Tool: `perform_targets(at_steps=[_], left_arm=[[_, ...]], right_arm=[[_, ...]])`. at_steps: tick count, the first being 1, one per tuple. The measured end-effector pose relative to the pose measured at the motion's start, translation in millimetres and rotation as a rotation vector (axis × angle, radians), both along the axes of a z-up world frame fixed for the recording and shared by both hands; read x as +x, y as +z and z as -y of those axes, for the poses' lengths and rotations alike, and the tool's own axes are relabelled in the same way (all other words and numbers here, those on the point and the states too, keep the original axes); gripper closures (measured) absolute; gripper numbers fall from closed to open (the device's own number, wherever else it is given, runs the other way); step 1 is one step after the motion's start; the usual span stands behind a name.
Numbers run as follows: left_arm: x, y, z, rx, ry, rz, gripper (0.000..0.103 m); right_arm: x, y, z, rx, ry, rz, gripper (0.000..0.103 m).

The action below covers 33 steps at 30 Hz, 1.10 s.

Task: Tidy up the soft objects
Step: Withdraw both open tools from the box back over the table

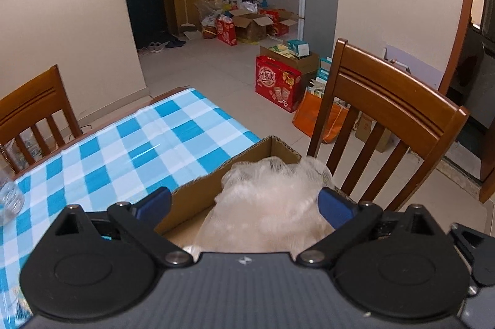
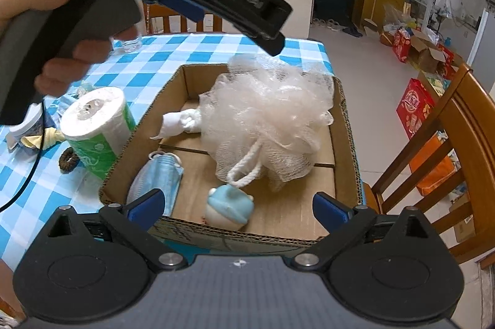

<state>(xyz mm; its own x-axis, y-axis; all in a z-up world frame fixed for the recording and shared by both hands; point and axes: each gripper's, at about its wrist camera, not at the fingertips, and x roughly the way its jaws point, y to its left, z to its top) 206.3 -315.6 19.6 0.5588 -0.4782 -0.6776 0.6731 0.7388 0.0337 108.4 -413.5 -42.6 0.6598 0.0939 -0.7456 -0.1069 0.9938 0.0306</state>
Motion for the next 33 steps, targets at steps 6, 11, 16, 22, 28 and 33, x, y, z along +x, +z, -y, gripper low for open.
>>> perform_targets(at_steps=[6, 11, 16, 22, 28, 33], left_arm=[[-29, 3, -39, -0.016, 0.057, -0.007, 0.002], [-49, 2, -78, -0.016, 0.128, -0.015, 0.002], [-67, -10, -115, 0.017, 0.187, -0.014, 0.002], [-79, -29, -157, 0.047, 0.212, -0.037, 0.002], [-86, -40, -201, 0.064, 0.207, -0.037, 0.002], [-87, -47, -237, 0.058, 0.203, -0.042, 0.002]], right_arm=[[-5, 1, -13, -0.010, 0.016, -0.007, 0.000], [-7, 2, -21, -0.008, 0.028, -0.015, 0.000], [-8, 3, -36, -0.016, 0.043, -0.020, 0.000], [-12, 6, -65, -0.044, 0.040, -0.017, 0.000], [-16, 5, -104, -0.047, 0.008, -0.024, 0.000], [-18, 0, -139, -0.036, -0.020, -0.043, 0.000]])
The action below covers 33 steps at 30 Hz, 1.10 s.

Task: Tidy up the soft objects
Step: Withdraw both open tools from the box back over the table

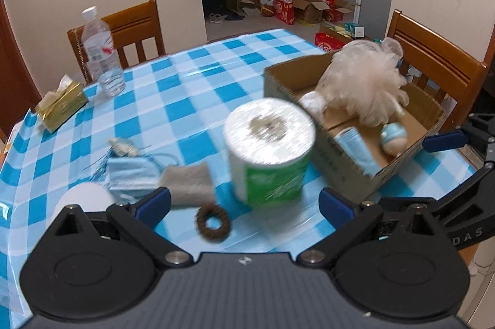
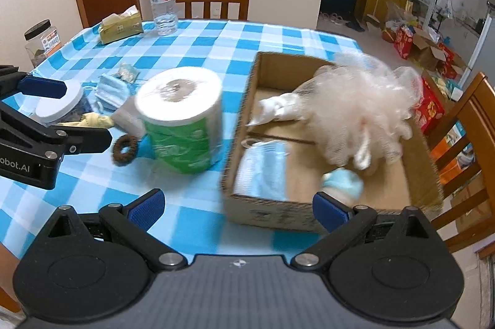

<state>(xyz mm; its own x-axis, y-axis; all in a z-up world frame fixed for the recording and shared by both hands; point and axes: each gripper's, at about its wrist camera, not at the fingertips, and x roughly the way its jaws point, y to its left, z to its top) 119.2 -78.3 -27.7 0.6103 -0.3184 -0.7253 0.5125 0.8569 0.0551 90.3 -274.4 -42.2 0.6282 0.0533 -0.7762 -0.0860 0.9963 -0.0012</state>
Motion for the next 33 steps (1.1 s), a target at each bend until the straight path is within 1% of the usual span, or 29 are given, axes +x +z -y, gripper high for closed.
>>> perform_targets(at_steps=[4, 10, 14, 19, 22, 26, 30, 33], left_arm=[[3, -8, -26, -0.004, 0.006, -0.032, 0.002], [4, -22, -66, 0.036, 0.012, -0.051, 0.002], [7, -33, -95, 0.042, 0.017, -0.072, 0.002], [14, -47, -128, 0.053, 0.054, -0.101, 0.002], [21, -56, -145, 0.050, 0.106, -0.137, 0.002], [29, -67, -165, 0.041, 0.201, -0.165, 0.002], [43, -75, -185, 0.067, 0.340, -0.164, 0.002], [52, -81, -200, 0.084, 0.421, -0.172, 0.002]], right_arm=[[-3, -3, -30, -0.001, -0.001, -0.003, 0.000], [1, -12, -69, 0.007, -0.007, -0.023, 0.000], [5, -20, -99, -0.005, 0.001, -0.044, 0.000], [11, -27, -133, -0.015, 0.018, -0.080, 0.000], [15, -29, -146, -0.019, 0.040, -0.097, 0.000], [25, -31, -158, -0.028, 0.078, -0.116, 0.000], [34, -37, -165, -0.041, 0.136, -0.126, 0.000], [41, -44, -170, -0.047, 0.174, -0.136, 0.000]])
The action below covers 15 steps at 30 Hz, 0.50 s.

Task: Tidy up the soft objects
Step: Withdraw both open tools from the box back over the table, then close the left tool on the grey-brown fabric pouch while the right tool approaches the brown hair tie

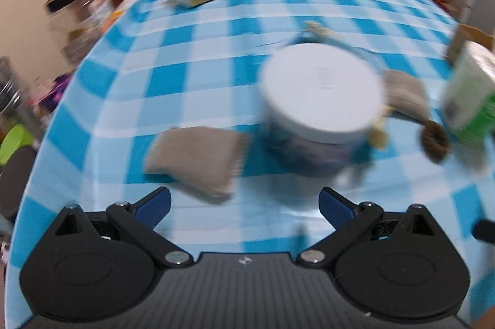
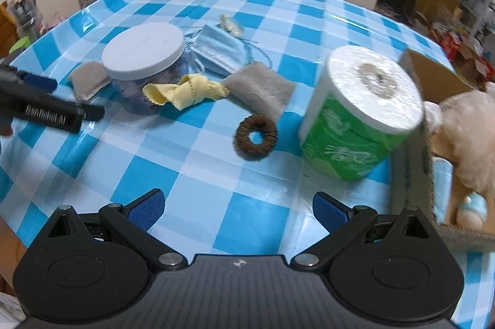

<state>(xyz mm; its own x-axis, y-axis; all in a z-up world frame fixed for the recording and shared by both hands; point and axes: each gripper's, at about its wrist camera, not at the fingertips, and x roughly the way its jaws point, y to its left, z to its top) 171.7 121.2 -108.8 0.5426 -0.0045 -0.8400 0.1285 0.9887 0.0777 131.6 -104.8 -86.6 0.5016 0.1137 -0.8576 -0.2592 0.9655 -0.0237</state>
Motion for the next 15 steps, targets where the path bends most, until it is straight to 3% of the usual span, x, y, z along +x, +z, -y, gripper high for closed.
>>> perform_targets(at_steps=[10, 15], left_arm=[[30, -14, -22, 0.076, 0.056, 0.012, 0.002], [38, -20, -29, 0.057, 0.058, -0.005, 0.002]], right_arm=[[11, -14, -5, 0.024, 0.074, -0.028, 0.000], [16, -22, -7, 0.035, 0.098, -0.048, 0.000]])
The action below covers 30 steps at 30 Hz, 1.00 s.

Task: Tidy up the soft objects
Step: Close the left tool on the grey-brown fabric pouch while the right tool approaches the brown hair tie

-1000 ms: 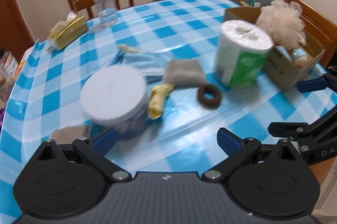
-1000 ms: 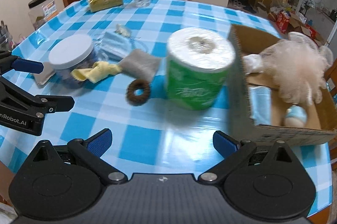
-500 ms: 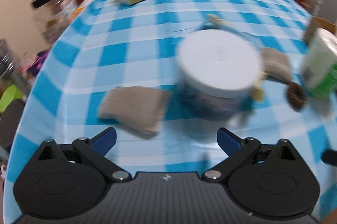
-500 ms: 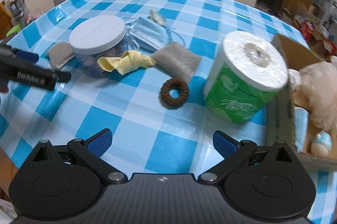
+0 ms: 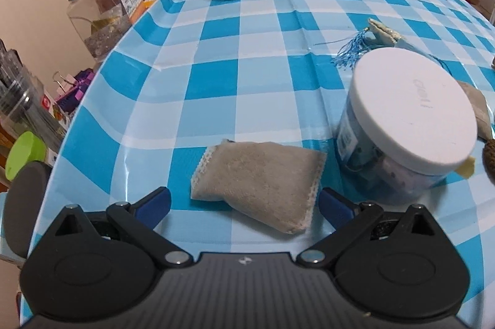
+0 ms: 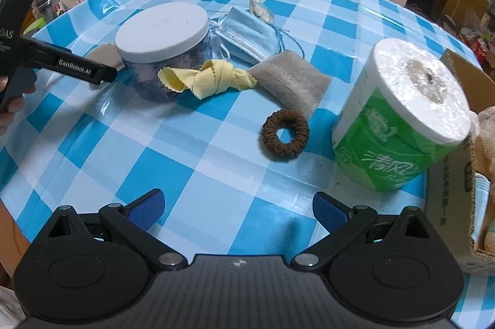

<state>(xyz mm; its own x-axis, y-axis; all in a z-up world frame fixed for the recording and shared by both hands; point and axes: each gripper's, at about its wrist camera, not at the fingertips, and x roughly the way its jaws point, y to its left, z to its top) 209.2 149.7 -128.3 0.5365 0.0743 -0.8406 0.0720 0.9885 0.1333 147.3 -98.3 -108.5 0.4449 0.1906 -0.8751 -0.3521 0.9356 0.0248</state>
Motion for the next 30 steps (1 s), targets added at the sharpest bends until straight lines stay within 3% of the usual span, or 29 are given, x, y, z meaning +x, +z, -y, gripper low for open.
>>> perform_targets(at_steps=[13, 21, 30], left_arm=[[19, -7, -11, -0.086, -0.008, -0.017, 0.001], [17, -3, -11, -0.129, -0.018, -0.004, 0.025], [16, -2, -9, -0.129, -0.006, -0.005, 0.025]], right_arm=[[13, -13, -3, 0.017, 0.001, -0.027, 0.000], [22, -16, -5, 0.003, -0.035, 0.009, 0.000], [41, -23, -11, -0.011, -0.046, 0.071, 0.000]])
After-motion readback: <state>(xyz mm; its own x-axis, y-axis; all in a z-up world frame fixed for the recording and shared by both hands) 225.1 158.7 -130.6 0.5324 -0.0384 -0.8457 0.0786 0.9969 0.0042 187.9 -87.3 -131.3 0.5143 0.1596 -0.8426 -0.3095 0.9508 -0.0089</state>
